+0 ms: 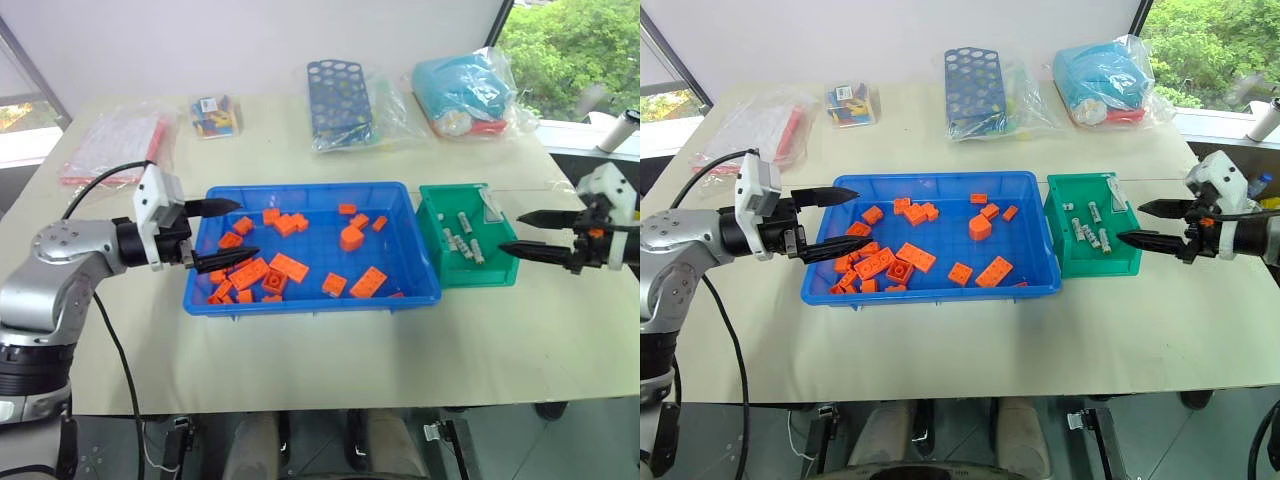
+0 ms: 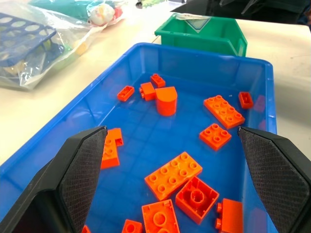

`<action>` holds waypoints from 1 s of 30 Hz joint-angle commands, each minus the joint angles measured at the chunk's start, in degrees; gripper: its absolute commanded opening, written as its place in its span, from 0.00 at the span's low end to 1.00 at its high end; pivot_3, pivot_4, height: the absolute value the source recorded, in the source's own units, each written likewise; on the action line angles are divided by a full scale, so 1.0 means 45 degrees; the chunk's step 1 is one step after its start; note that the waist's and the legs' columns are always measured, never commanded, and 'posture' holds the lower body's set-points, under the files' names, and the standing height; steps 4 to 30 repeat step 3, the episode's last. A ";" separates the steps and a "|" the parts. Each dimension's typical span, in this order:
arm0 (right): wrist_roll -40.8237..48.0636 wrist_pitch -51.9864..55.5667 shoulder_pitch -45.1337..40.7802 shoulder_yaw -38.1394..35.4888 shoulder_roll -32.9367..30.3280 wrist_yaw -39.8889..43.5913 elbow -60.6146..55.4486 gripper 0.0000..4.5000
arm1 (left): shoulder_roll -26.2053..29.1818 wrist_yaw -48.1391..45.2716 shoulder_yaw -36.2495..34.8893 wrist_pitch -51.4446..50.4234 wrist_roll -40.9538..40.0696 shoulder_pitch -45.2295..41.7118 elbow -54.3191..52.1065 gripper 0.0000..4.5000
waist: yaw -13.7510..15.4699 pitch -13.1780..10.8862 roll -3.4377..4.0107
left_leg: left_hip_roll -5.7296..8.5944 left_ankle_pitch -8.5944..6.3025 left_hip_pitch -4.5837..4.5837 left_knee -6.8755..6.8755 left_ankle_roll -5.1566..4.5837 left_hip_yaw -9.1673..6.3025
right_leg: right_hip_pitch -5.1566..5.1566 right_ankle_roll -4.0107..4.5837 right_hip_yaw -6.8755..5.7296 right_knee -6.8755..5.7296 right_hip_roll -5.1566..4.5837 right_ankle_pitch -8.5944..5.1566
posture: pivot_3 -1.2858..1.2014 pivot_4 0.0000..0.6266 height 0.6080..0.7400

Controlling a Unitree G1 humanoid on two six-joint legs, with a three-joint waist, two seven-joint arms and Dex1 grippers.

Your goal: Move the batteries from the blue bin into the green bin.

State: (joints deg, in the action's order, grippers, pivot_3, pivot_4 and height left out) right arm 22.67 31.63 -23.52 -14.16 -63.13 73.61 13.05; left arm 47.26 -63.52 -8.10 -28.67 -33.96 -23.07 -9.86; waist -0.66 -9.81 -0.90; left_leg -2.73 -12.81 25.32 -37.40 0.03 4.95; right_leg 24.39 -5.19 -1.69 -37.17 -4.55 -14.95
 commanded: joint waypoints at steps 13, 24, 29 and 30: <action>0.0191 -0.0370 0.0210 -0.0579 0.0055 -0.0315 0.0011 0.86 | 0.0447 -0.0055 -0.0647 -0.0069 -0.0271 -0.0031 -0.0460 1.00 | 0.0004 0.0000 0.0000 | 0.0001 0.0000 0.0000 -0.0002 0.0000 0.0001 | -0.0001 0.0000 0.0000 0.0001 -0.0001 0.0000 | 0.52 0.24 0.98; 0.0191 -0.0370 0.0210 -0.0579 0.0055 -0.0315 0.0011 0.86 | 0.0447 -0.0055 -0.0647 -0.0069 -0.0271 -0.0031 -0.0460 1.00 | 0.0004 0.0000 0.0000 | 0.0001 0.0000 0.0000 -0.0002 0.0000 0.0001 | -0.0001 0.0000 0.0000 0.0001 -0.0001 0.0000 | 0.52 0.24 0.98; 0.0191 -0.0370 0.0210 -0.0579 0.0055 -0.0315 0.0011 0.86 | 0.0447 -0.0055 -0.0647 -0.0069 -0.0271 -0.0031 -0.0460 1.00 | 0.0004 0.0000 0.0000 | 0.0001 0.0000 0.0000 -0.0002 0.0000 0.0001 | -0.0001 0.0000 0.0000 0.0001 -0.0001 0.0000 | 0.52 0.24 0.98; 0.0191 -0.0370 0.0210 -0.0579 0.0055 -0.0315 0.0011 0.86 | 0.0447 -0.0055 -0.0647 -0.0069 -0.0271 -0.0031 -0.0460 1.00 | 0.0004 0.0000 0.0000 | 0.0001 0.0000 0.0000 -0.0002 0.0000 0.0001 | -0.0001 0.0000 0.0000 0.0001 -0.0001 0.0000 | 0.52 0.24 0.98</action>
